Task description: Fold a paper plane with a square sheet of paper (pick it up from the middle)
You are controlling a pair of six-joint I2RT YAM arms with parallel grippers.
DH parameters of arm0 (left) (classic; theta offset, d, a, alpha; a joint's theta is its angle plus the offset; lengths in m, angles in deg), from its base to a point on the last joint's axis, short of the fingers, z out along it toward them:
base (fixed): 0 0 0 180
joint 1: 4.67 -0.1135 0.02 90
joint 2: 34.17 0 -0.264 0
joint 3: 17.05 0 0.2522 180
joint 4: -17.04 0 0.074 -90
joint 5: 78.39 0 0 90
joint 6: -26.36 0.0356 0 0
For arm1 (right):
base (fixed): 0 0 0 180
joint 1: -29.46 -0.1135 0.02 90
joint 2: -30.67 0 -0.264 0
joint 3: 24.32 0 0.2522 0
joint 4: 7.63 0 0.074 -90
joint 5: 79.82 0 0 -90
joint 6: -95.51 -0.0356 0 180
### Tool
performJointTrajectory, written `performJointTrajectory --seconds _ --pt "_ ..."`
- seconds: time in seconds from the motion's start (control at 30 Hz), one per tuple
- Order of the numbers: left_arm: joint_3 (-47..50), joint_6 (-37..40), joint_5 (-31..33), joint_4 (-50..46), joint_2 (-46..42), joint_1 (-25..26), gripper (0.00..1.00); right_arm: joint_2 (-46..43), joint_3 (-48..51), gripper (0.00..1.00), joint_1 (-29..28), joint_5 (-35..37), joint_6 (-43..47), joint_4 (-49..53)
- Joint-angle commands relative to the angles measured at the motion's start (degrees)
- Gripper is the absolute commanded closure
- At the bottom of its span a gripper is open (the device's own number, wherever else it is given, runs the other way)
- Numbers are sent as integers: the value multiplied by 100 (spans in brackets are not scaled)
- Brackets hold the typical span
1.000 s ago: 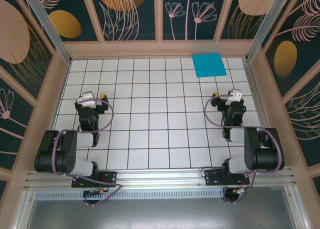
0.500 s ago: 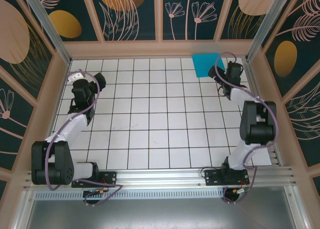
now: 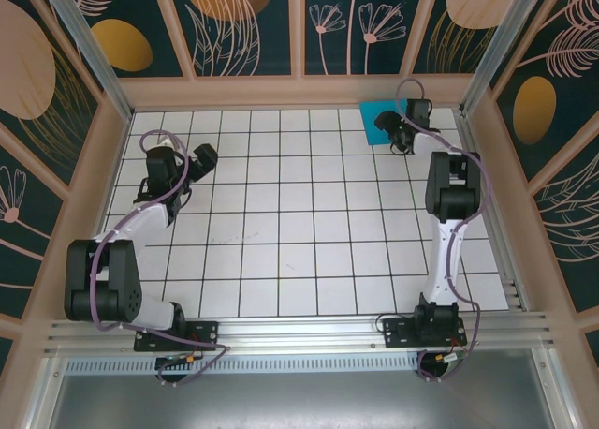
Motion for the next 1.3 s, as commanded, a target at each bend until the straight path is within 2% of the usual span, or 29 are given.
performJointTrajectory --seconds 0.0,0.2,0.47,0.63,0.73,0.9,1.0,1.1,1.27 --pt "-75 -60 -182 -63 103 -18 2 399 -570 23 -66 21 -125 532" --pt "-122 -77 -242 -107 227 -12 1 743 -919 24 -88 96 -40 973" --pt "-210 -32 -305 -265 339 -8 1 313 -374 25 -333 435 600 2067" --pt "-211 -15 -350 -298 396 -4 2 -233 451 25 -647 751 1073 2482" --pt "-185 -11 -344 -346 396 -7 1 -731 1325 26 -916 781 1067 2407" --pt "-83 -30 -376 -366 357 21 2 -1740 2958 26 -1690 665 718 2073" --pt "-45 -50 -387 -370 357 65 2 -2180 3532 26 -2252 550 429 2006" --pt "-19 -86 -397 -355 357 115 2 -2472 3508 26 -2591 572 430 2115" --pt "-42 -207 -389 -378 371 248 1 -2631 2804 25 -2425 1302 788 2296"
